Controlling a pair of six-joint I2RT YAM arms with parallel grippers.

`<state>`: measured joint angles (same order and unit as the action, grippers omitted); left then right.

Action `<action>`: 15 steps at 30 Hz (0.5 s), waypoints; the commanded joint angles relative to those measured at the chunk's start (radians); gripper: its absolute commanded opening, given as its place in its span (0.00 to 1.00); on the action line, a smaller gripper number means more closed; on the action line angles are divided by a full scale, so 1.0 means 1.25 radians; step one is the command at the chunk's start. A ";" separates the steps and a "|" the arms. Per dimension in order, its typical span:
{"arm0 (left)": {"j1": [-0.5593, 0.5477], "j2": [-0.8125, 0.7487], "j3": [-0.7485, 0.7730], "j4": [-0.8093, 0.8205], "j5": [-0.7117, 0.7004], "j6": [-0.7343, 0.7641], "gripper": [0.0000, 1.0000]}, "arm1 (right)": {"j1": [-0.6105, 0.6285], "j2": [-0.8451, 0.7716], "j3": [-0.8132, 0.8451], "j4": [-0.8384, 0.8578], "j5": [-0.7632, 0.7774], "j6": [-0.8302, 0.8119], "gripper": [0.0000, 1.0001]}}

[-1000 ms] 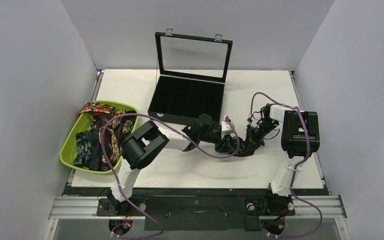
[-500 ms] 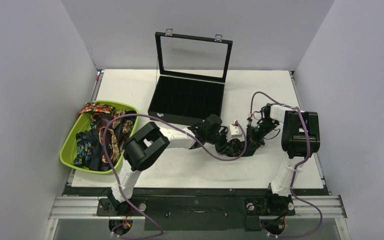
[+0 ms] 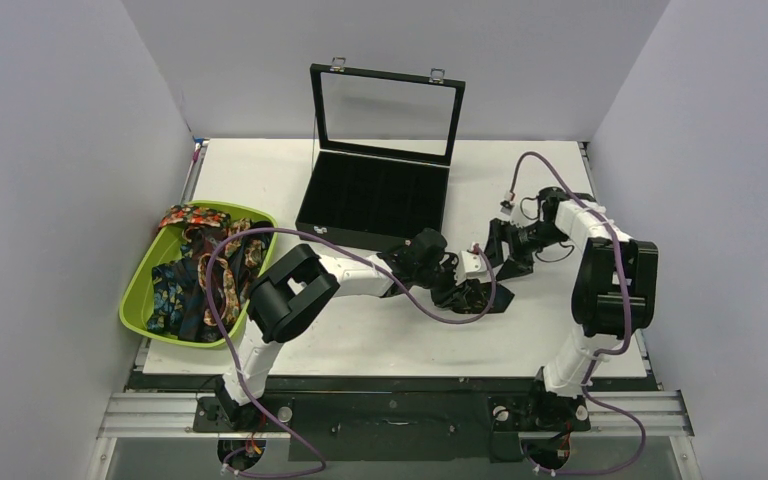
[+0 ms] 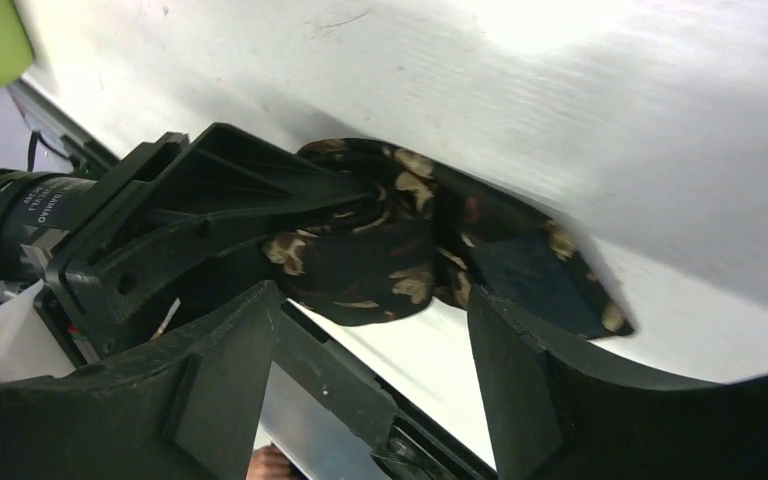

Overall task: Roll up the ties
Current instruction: Roll the tie at the center of the board.

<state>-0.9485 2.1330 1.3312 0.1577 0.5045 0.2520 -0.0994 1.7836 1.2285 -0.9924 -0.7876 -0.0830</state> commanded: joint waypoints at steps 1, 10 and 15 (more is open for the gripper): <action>0.000 0.039 -0.012 -0.125 -0.045 0.036 0.12 | 0.057 0.026 0.002 -0.010 -0.052 -0.026 0.65; 0.000 0.039 -0.007 -0.124 -0.046 0.037 0.13 | 0.097 0.090 0.002 -0.012 0.039 -0.052 0.52; 0.000 0.039 -0.004 -0.125 -0.049 0.037 0.13 | 0.064 0.066 -0.006 -0.067 -0.029 -0.090 0.60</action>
<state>-0.9504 2.1330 1.3350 0.1467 0.5041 0.2733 0.0132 1.8816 1.2285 -1.0092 -0.7937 -0.1223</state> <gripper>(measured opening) 0.329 0.561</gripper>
